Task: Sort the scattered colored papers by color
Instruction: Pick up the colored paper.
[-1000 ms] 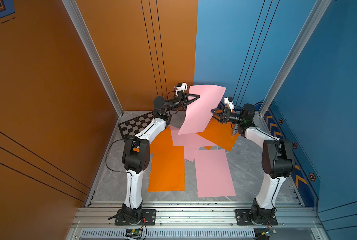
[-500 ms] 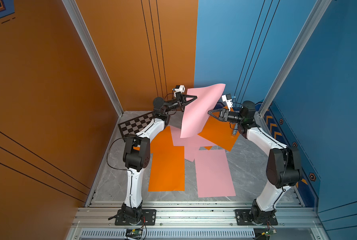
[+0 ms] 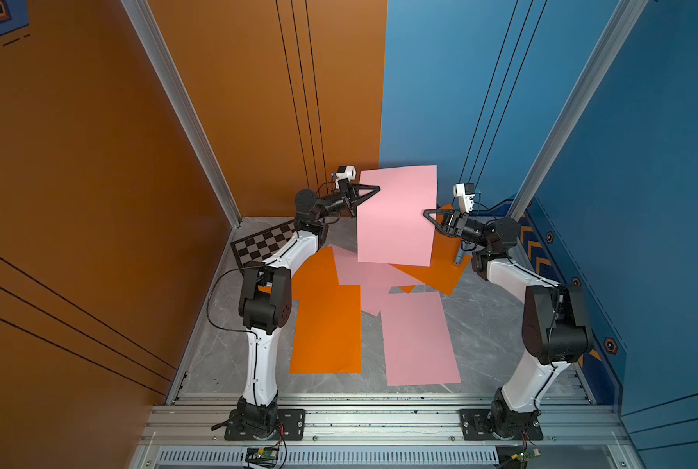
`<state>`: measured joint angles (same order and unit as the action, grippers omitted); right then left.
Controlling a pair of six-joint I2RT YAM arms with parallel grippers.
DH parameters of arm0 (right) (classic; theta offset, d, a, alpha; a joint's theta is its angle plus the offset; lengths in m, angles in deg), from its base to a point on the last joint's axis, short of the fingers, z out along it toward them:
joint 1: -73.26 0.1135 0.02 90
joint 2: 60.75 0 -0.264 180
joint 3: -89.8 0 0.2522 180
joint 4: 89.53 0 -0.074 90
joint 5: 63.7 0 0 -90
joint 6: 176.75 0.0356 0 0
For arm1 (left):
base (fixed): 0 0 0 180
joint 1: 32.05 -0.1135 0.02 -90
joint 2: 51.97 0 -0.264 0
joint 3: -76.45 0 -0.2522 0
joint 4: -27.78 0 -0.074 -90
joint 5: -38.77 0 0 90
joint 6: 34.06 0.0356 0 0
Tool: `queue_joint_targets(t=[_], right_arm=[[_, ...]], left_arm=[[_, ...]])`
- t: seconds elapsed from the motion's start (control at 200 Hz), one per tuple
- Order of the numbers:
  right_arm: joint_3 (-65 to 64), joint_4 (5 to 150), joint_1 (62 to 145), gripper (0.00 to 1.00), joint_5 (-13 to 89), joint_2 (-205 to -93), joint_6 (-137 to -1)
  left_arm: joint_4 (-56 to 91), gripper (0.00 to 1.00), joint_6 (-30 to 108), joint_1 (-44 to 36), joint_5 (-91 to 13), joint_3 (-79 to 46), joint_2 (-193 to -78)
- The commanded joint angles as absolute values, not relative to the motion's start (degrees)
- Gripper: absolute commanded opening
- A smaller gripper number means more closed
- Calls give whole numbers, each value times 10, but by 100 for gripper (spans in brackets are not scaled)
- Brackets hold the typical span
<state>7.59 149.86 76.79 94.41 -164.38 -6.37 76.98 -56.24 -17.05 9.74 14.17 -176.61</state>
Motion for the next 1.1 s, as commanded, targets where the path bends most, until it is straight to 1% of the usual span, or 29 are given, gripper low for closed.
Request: queue_joint_targets(t=[0.0, 0.02, 0.065, 0.145, 0.16, 0.18, 0.205, 0.25, 0.285, 0.29, 0.295, 0.3, 0.305, 0.315, 0.35, 0.4, 0.44, 0.475, 0.525, 0.641, 0.706, 0.771, 0.831, 0.921, 0.996, 1.046, 1.096], right_arm=[[72, 1561, 766, 11, 960, -1645, -15], [73, 1551, 764, 6, 961, -1643, -20], [75, 1526, 762, 0, 961, -1637, -37], [81, 1456, 760, 0, 958, -1619, -89], [83, 1439, 760, 0, 958, -1616, -100], [83, 1413, 760, 0, 956, -1611, -118], [83, 1370, 760, 0, 955, -1603, -145], [81, 1290, 761, 0, 950, -1587, -205], [74, 1189, 761, 0, 942, -1571, -269], [72, 1174, 761, 0, 941, -1569, -279], [71, 1153, 761, 0, 938, -1566, -293], [69, 1134, 762, 0, 937, -1564, -305], [66, 1118, 762, 0, 936, -1563, -316], [61, 1077, 762, 0, 933, -1556, -340], [38, 925, 765, 0, 909, -1539, -448], [-22, 669, 777, 0, 836, -1526, -614], [-63, 546, 791, 0, 783, -1526, -692], [-85, 493, 799, 0, 749, -1526, -714], [-98, 454, 803, 0, 734, -1524, -717], [-100, 379, 812, 0, 649, -1501, -721], [-102, 332, 818, 0, 608, -1489, -729], [-107, 283, 832, 0, 542, -1477, -733], [-106, 256, 842, 0, 511, -1462, -728], [-94, 240, 861, 0, 514, -1428, -718], [-78, 242, 872, 0, 561, -1392, -703], [-65, 255, 882, 0, 587, -1371, -684], [-53, 275, 896, 0, 614, -1352, -665]], left_arm=[[786, 0, -557, -170, 108, 131, -1775], [786, 0, -556, -171, 108, 130, -1775], [787, 0, -555, -171, 109, 127, -1776], [787, 0, -550, -171, 112, 123, -1776], [787, 2, -548, -172, 113, 122, -1775], [787, 9, -544, -171, 116, 120, -1774], [787, 21, -538, -171, 119, 117, -1772], [787, 46, -522, -173, 121, 106, -1765], [787, 63, -512, -176, 122, 95, -1760], [787, 68, -510, -176, 122, 93, -1759], [787, 76, -509, -177, 122, 91, -1758], [787, 87, -508, -177, 122, 89, -1757], [786, 94, -506, -178, 122, 87, -1757], [786, 100, -503, -179, 121, 82, -1756], [781, 98, -490, -184, 119, 65, -1753], [774, 98, -471, -192, 113, 32, -1747], [764, 98, -457, -200, 109, 5, -1744], [758, 98, -443, -205, 104, -16, -1742], [738, 98, -416, -214, 91, -55, -1735], [671, 98, -340, -227, 64, -121, -1710], [597, 98, -275, -232, 48, -145, -1685], [505, 98, -194, -234, 26, -160, -1655], [421, 98, -133, -235, 0, -166, -1628], [273, 98, -24, -231, -58, -160, -1581], [148, 98, 64, -228, -133, -153, -1537], [104, 98, 94, -225, -173, -156, -1513], [92, 98, 104, -225, -198, -169, -1492]])
